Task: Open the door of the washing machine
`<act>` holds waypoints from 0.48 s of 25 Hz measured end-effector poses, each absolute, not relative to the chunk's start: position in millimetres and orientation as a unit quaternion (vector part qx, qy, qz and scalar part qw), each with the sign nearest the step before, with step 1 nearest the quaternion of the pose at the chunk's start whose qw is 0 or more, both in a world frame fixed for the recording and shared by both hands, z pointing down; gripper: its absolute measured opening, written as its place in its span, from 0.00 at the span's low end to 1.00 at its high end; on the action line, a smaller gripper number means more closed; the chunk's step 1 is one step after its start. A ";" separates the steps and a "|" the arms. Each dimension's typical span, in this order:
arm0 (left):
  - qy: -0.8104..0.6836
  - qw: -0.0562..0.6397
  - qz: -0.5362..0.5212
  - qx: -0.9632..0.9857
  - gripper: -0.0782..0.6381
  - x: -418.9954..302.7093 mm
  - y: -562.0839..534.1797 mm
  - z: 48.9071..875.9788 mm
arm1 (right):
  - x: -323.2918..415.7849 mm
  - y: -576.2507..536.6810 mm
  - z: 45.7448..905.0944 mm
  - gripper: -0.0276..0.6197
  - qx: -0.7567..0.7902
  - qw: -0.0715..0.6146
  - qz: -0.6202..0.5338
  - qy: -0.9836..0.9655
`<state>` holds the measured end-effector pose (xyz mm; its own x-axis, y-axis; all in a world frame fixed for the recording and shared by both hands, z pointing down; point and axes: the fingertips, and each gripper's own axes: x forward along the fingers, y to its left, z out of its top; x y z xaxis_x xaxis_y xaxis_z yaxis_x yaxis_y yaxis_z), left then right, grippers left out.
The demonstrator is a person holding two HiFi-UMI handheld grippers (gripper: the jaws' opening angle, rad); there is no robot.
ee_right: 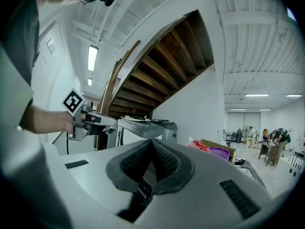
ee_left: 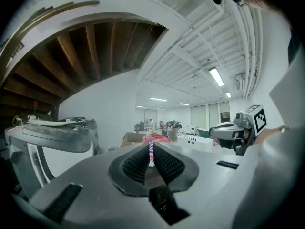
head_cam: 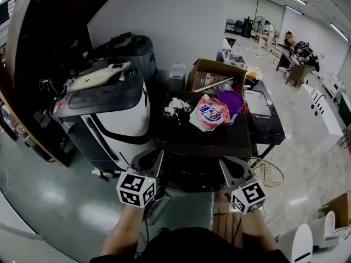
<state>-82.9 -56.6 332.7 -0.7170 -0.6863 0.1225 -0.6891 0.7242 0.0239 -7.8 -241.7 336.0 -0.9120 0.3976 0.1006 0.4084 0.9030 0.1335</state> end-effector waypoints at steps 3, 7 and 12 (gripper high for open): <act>-0.926 0.063 0.011 0.371 0.16 -83.1 -58.3 334.3 | -6.6 -243.4 338.0 0.07 -0.206 0.039 -0.075 -0.975; -0.925 0.064 0.012 0.374 0.16 -82.2 -62.1 333.5 | -4.3 -246.3 337.4 0.07 -0.205 0.040 -0.074 -0.975; -0.924 0.065 0.013 0.375 0.16 -80.5 -65.6 335.2 | -1.9 -248.8 338.5 0.07 -0.204 0.038 -0.073 -0.975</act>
